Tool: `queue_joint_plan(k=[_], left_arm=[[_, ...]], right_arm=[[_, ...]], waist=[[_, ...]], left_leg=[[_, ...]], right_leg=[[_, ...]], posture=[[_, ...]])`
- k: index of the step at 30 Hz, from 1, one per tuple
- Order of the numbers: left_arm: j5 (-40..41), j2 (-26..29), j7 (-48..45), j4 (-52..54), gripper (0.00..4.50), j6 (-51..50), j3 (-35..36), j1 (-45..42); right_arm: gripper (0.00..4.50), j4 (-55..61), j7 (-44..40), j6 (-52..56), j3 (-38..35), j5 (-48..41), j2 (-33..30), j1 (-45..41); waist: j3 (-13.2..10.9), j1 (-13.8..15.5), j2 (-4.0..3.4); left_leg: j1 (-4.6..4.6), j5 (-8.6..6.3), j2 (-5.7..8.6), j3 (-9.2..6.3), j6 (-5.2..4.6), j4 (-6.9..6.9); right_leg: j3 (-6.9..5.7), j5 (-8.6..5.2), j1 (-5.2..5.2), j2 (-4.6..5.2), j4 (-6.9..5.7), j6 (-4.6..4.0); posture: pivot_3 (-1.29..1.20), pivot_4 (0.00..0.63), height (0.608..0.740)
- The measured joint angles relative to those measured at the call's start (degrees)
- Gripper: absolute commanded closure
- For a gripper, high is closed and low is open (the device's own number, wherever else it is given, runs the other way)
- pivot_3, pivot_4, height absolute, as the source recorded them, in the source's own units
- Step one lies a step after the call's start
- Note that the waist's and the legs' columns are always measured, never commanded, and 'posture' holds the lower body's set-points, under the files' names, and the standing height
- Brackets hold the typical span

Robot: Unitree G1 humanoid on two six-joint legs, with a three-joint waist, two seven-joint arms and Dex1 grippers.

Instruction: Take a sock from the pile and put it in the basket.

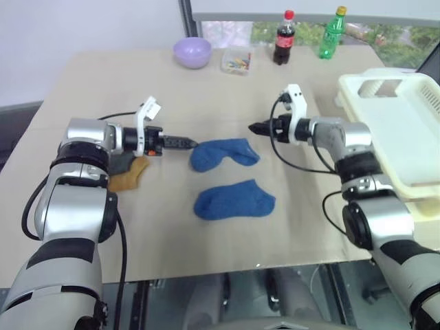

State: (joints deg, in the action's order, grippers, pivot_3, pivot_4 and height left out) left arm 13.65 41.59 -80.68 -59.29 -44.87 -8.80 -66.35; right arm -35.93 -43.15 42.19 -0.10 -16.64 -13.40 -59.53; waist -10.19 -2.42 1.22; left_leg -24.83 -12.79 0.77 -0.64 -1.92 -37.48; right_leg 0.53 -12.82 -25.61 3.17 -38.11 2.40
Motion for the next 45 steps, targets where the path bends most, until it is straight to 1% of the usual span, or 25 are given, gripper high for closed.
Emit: queue_joint_plan(k=[4, 6, 8, 11, 12, 14, 15, 17, 18, 20, 21, 22, 23, 25, 26, 27, 28, 31, 32, 34, 38, 42, 43, 44, 45], left_arm=[[1.2, 0.8, 2.8, 9.9, 0.64, -1.2, 3.9, 4.3], [2.3, 0.6, 5.4, 18.6, 0.64, -2.1, 5.9, 9.9], [3.8, 0.2, 6.3, 22.6, 0.64, -4.3, 6.7, 12.9], [11.8, 0.5, 5.7, 34.4, 0.64, -15.0, 10.9, 17.2], [14.9, 1.9, 5.2, 39.6, 0.64, -18.6, 11.7, 18.7], [18.5, 3.8, 4.6, 45.6, 0.49, -22.6, 12.9, 20.8], [19.8, 4.5, 4.7, 48.5, 0.49, -23.8, 12.9, 22.3], [20.6, 3.4, 6.7, 50.1, 0.49, -24.3, 12.8, 24.7], [20.5, 2.8, 7.4, 50.1, 0.73, -24.3, 12.7, 25.1], [20.4, 1.2, 9.6, 50.1, 1.37, -23.8, 12.2, 25.9], [20.2, 1.2, 10.4, 50.6, 1.77, -23.1, 11.5, 26.3], [20.1, 1.1, 11.2, 51.3, 2.2, -22.6, 10.6, 26.9], [19.9, 0.8, 11.8, 51.4, 2.73, -22.0, 10.4, 27.3], [18.7, -0.8, 14.5, 51.2, 3.55, -20.1, 10.3, 27.7], [18.2, -1.8, 15.5, 50.9, 4.07, -19.4, 10.3, 27.8], [17.7, -4.3, 19.4, 48.9, 4.42, -18.0, 10.7, 27.6], [17.7, -4.3, 19.4, 48.9, 4.42, -18.0, 10.7, 27.6], [17.7, -7.8, 25.2, 44.4, 4.42, -17.1, 13.9, 25.2], [17.6, -8.1, 26.0, 44.0, 4.42, -16.7, 14.1, 24.7], [15.2, -9.6, 30.9, 39.2, 4.42, -11.8, 15.4, 22.1], [14.5, -11.0, 34.4, 34.3, 4.42, -7.9, 17.5, 20.3], [14.3, -11.0, 34.9, 33.8, 4.42, -4.9, 17.7, 20.0], [14.0, -11.0, 35.0, 33.9, 4.17, -4.1, 17.7, 20.0], [14.0, -10.8, 35.4, 34.7, 3.81, -3.6, 17.7, 20.5], [14.0, -10.7, 35.6, 36.0, 3.64, -3.5, 17.8, 21.2]], right_arm=[[0.95, 9.4, 1.3, -1.1, 1.1, 0.9, -1.1, 3.7], [0.95, 15.5, 2.2, 0.0, 0.6, 0.0, -1.9, 5.2], [0.95, 19.3, 2.2, 1.7, -0.2, -1.4, -2.3, 5.9], [0.95, 29.1, 0.4, 6.7, -0.3, -5.4, -4.4, 9.5], [0.95, 32.9, -0.5, 8.4, 0.2, -6.7, -5.3, 11.3], [1.52, 36.9, -1.6, 10.4, 1.6, -8.2, -6.6, 13.8], [1.8, 39.0, -1.9, 11.0, 2.7, -8.6, -7.4, 15.3], [2.78, 40.6, -1.8, 11.4, 5.0, -8.7, -7.2, 17.6], [3.3, 40.6, -1.6, 11.4, 5.5, -8.7, -6.8, 17.8], [4.19, 40.6, -1.1, 11.3, 7.3, -8.6, -5.4, 18.1], [4.5, 40.5, -0.8, 10.8, 8.4, -8.2, -5.2, 18.1], [4.5, 40.1, -0.4, 10.0, 9.4, -7.4, -4.8, 18.1], [4.5, 39.3, -0.1, 9.2, 10.0, -6.7, -4.4, 18.1], [4.5, 35.0, 1.0, 6.3, 11.2, -4.6, -2.5, 17.9], [4.5, 32.7, 1.7, 5.2, 11.7, -3.6, -1.4, 17.9], [4.5, 25.2, 4.8, 1.5, 12.6, -0.9, 2.0, 16.6], [4.5, 25.2, 4.8, 1.5, 12.6, -0.9, 2.0, 16.6], [4.5, 11.5, 12.8, -5.6, 9.4, 2.4, 7.4, 10.1], [4.5, 10.3, 13.9, -6.8, 8.9, 2.7, 7.9, 9.2], [4.5, 4.8, 17.5, -11.5, 6.3, 3.5, 9.5, 6.4], [4.5, 2.8, 17.5, -13.1, 5.2, 4.0, 9.3, 6.0], [4.5, 3.7, 14.8, -13.7, 5.9, 4.8, 8.9, 6.4], [4.24, 4.3, 13.8, -14.1, 6.4, 5.2, 8.5, 6.9], [3.88, 5.0, 12.8, -15.0, 7.2, 5.8, 8.3, 7.7], [3.71, 5.3, 12.3, -15.5, 7.6, 6.1, 8.2, 8.2]], waist=[[0.0, 0.0, 0.0], [0.0, 0.0, -0.01], [0.0, 0.0, -0.01], [0.0, 0.1, 0.0], [0.0, 0.1, 0.01], [0.0, 0.0, 0.0], [0.0, 0.0, -0.01], [0.0, 0.1, -0.02], [0.0, 0.1, -0.01], [0.0, 0.1, 0.0], [0.0, 0.1, 0.0], [0.0, 0.1, 0.0], [0.0, 0.1, 0.0], [0.0, 0.1, 0.03], [0.0, 0.1, 0.03], [0.0, 0.1, 0.03], [0.0, 0.1, 0.03], [0.0, 0.1, 0.06], [0.0, 0.1, 0.06], [0.0, 0.2, 0.05], [0.0, 0.2, 0.06], [0.0, 0.0, 0.07], [0.0, 0.0, 0.07], [0.0, 0.0, 0.07], [0.0, 0.0, 0.07]], left_leg=[[0.03, 0.0, -0.02, 0.01, 0.0, 0.0], [0.07, 0.0, -0.03, 0.04, 0.0, 0.0], [0.05, -0.03, -0.05, 0.02, -0.04, -0.01], [0.0, -0.09, -0.06, -0.03, -0.15, -0.04], [0.02, -0.1, -0.05, 0.0, -0.17, -0.05], [0.12, -0.12, -0.03, 0.08, -0.2, -0.06], [0.18, -0.12, -0.03, 0.11, -0.2, -0.06], [0.35, -0.13, -0.04, 0.12, -0.22, -0.08], [0.35, -0.12, -0.05, 0.11, -0.22, -0.14], [0.32, -0.12, -0.1, 0.07, -0.21, -0.49], [0.33, -0.12, -0.13, 0.07, -0.21, -0.57], [0.32, -0.12, -0.14, 0.07, -0.22, -0.69], [0.34, -0.12, -0.14, 0.08, -0.22, -0.76], [0.46, -0.12, -0.14, 0.08, -0.22, -0.84], [0.51, -0.12, -0.14, 0.09, -0.22, -0.84], [0.62, -0.12, -0.13, 0.1, -0.22, -0.85], [0.62, -0.12, -0.13, 0.1, -0.22, -0.85], [0.7, -0.12, -0.14, 0.07, -0.2, -0.83], [0.7, -0.12, -0.15, 0.07, -0.2, -0.81], [0.74, -0.13, -0.1, 0.08, -0.18, -0.72], [0.54, -0.13, -0.04, 0.08, -0.17, -0.72], [0.1, -0.01, -0.02, 0.09, 0.01, -0.73], [0.11, -0.02, -0.02, 0.08, 0.0, -0.71], [0.11, -0.04, -0.03, 0.07, -0.03, -0.71], [0.11, -0.08, -0.03, 0.08, -0.1, -0.71]], right_leg=[[0.05, 0.0, -0.02, 0.03, -0.04, 0.0], [0.15, 0.0, -0.03, 0.06, -0.11, 0.0], [0.15, 0.0, -0.06, 0.03, -0.13, -0.01], [0.16, 0.0, -0.06, 0.04, -0.31, -0.01], [0.16, 0.0, -0.05, 0.04, -0.32, -0.01], [0.19, 0.0, -0.02, 0.05, -0.22, -0.01], [0.21, 0.0, 0.0, 0.05, -0.23, -0.01], [0.2, 0.0, 0.11, 0.03, -0.34, -0.01], [0.18, 0.0, 0.1, 0.0, -0.43, -0.01], [0.16, -0.01, 0.08, -0.08, -0.75, -0.03], [0.16, -0.01, 0.11, -0.1, -0.77, -0.02], [0.16, -0.01, 0.15, -0.11, -0.79, -0.02], [0.17, 0.0, 0.19, -0.11, -0.79, -0.02], [0.16, 0.0, 0.35, -0.11, -0.76, -0.01], [0.16, 0.0, 0.42, -0.1, -0.75, -0.01], [0.19, 0.01, 0.48, -0.1, -0.78, 0.0], [0.19, 0.01, 0.48, -0.1, -0.78, 0.0], [0.18, 0.02, 0.51, -0.12, -0.81, -0.01], [0.19, 0.02, 0.5, -0.12, -0.8, -0.01], [0.2, 0.03, 0.52, -0.06, -0.78, -0.02], [0.22, 0.03, 0.4, 0.04, -0.72, -0.02], [0.25, 0.03, -0.04, 0.05, -0.76, -0.01], [0.24, 0.03, -0.04, 0.05, -0.75, -0.01], [0.24, 0.03, -0.04, 0.04, -0.75, -0.01], [0.26, 0.03, -0.04, 0.05, -0.76, -0.01]], posture=[[0.0, 0.15, 0.74], [0.0, 0.15, 0.74], [0.0, 0.15, 0.74], [0.0, 0.15, 0.74], [0.0, 0.15, 0.74], [0.0, 0.15, 0.74], [0.0, 0.15, 0.74], [0.0, 0.15, 0.74], [0.0, 0.15, 0.74], [0.0, 0.15, 0.74], [0.0, 0.15, 0.74], [0.0, 0.15, 0.74], [0.0, 0.15, 0.74], [0.0, 0.15, 0.74], [0.0, 0.15, 0.74], [0.0, 0.15, 0.74], [0.0, 0.15, 0.74], [0.0, 0.15, 0.74], [0.0, 0.15, 0.74], [0.0, 0.15, 0.74], [0.0, 0.15, 0.74], [0.0, 0.15, 0.74], [0.0, 0.15, 0.74], [0.0, 0.15, 0.74], [0.0, 0.15, 0.74]])
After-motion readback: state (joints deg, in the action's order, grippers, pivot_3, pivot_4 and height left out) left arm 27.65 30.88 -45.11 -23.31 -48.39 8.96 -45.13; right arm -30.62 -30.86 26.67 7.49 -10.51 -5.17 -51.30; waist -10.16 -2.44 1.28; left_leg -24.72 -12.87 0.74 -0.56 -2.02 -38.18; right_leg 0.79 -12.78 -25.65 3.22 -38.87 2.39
